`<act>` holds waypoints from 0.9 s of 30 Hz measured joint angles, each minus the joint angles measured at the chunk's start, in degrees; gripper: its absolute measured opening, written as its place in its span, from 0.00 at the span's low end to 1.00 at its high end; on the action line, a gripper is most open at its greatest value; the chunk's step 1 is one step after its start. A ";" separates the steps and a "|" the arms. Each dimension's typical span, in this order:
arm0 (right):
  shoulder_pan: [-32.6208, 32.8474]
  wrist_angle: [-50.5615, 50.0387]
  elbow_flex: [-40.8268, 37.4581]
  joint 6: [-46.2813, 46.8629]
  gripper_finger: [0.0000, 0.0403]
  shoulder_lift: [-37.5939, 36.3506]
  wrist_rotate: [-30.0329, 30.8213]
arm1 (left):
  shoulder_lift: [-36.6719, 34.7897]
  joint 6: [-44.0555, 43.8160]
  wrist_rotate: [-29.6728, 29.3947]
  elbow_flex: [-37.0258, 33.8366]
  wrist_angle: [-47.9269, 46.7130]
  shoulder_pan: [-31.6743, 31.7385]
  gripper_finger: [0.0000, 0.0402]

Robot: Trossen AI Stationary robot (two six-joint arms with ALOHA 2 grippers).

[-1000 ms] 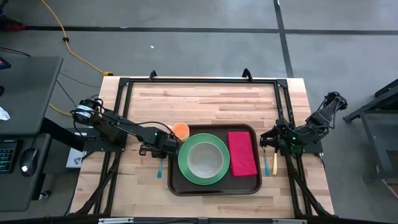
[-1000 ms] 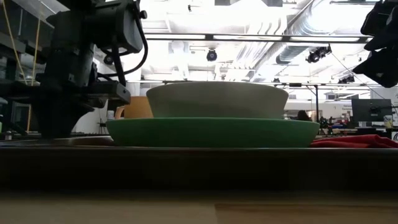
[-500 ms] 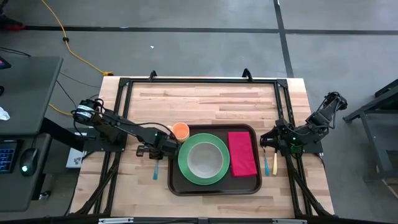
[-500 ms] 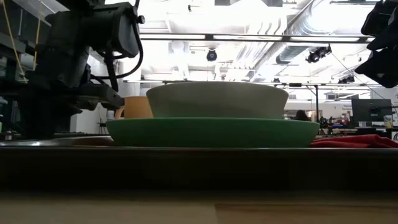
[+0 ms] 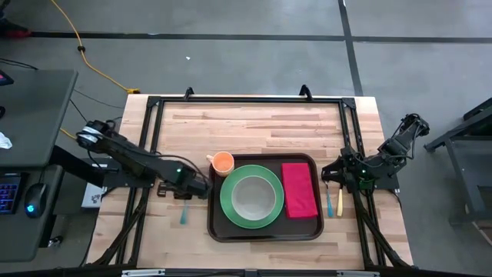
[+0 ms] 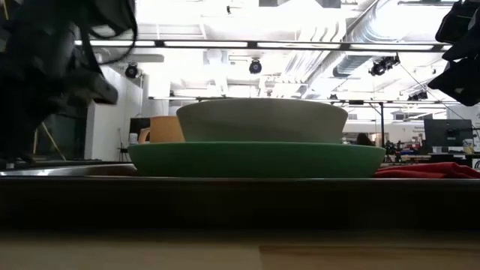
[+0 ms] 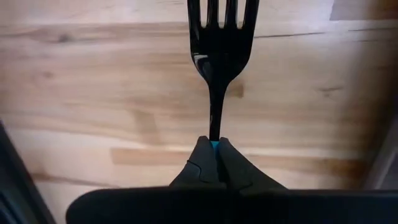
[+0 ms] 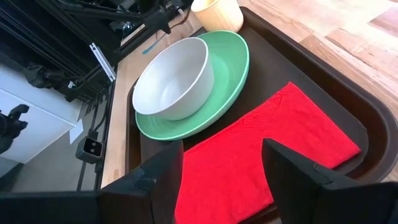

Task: Set up tray
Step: Put the fork on top of the table napkin on the serving tray

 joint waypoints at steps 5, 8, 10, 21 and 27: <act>0.02 0.00 0.00 0.03 0.49 0.00 0.19 | -5.31 -5.63 -4.04 0.04 0.40 -3.81 0.02; 0.02 0.04 0.00 1.25 0.49 0.00 0.91 | -8.46 -8.67 -7.38 0.49 0.56 -5.71 0.02; 0.00 0.23 0.00 2.31 0.49 0.00 1.47 | -10.32 -9.65 -10.26 1.68 0.31 -6.76 0.02; 0.00 6.61 0.00 1.78 0.49 0.00 3.15 | -12.00 -3.21 -25.12 15.22 -1.22 -7.28 0.02; -0.01 11.97 0.00 -0.65 0.49 0.37 6.52 | -11.33 1.84 -32.21 22.04 -1.25 -7.22 0.02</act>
